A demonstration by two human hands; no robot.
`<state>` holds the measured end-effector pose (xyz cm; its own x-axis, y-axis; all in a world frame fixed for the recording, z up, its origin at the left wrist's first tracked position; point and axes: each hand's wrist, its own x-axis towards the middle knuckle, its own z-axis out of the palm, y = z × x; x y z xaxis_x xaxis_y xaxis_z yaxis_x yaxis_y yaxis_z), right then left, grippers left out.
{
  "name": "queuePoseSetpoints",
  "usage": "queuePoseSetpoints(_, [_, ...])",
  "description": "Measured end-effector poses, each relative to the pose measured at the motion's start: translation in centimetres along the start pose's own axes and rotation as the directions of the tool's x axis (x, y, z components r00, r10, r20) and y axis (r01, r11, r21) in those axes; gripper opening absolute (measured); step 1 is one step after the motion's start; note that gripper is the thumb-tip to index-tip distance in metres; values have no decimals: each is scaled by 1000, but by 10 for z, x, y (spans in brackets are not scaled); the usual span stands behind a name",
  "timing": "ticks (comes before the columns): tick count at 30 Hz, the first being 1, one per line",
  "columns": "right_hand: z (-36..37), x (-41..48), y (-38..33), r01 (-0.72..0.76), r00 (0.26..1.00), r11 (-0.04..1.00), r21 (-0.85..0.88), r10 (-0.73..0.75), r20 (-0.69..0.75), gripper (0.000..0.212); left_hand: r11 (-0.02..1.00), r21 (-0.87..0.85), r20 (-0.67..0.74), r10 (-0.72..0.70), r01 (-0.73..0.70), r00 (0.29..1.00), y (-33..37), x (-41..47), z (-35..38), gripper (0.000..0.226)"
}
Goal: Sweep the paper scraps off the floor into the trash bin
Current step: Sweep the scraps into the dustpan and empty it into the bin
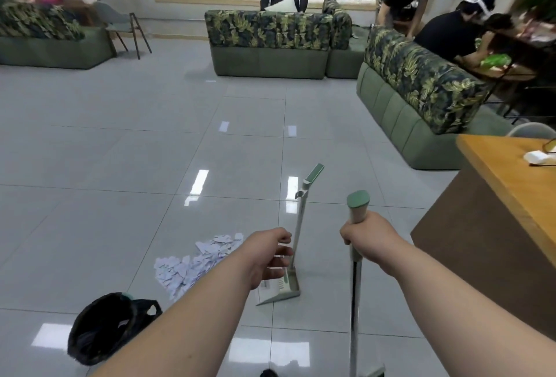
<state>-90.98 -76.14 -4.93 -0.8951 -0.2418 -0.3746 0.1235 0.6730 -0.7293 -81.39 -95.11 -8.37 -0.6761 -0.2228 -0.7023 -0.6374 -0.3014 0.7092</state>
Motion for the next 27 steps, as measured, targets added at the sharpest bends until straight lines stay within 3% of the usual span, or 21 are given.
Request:
queuePoseSetpoints(4, [-28, 76, -17, -16, 999, 992, -126, 12, -33, 5, 1000, -4, -4, -3, 3, 1000, 34, 59, 17, 11])
queuePoseSetpoints(17, [-66, 331, -109, -14, 993, 954, -300, 49, 111, 9, 989, 46, 17, -144, 143, 989, 178, 277, 65, 15])
queuePoseSetpoints(22, [-57, 409, -146, 101, 972, 908, -406, -2, 236, 12, 974, 1, -32, -228, 229, 973, 195, 316, 57, 24])
queuePoseSetpoints(27, [-31, 478, -181, 317, 904, 819, -479, -108, 415, 14, 965, -132, -217, -251, 226, 943, 201, 343, 36, 32])
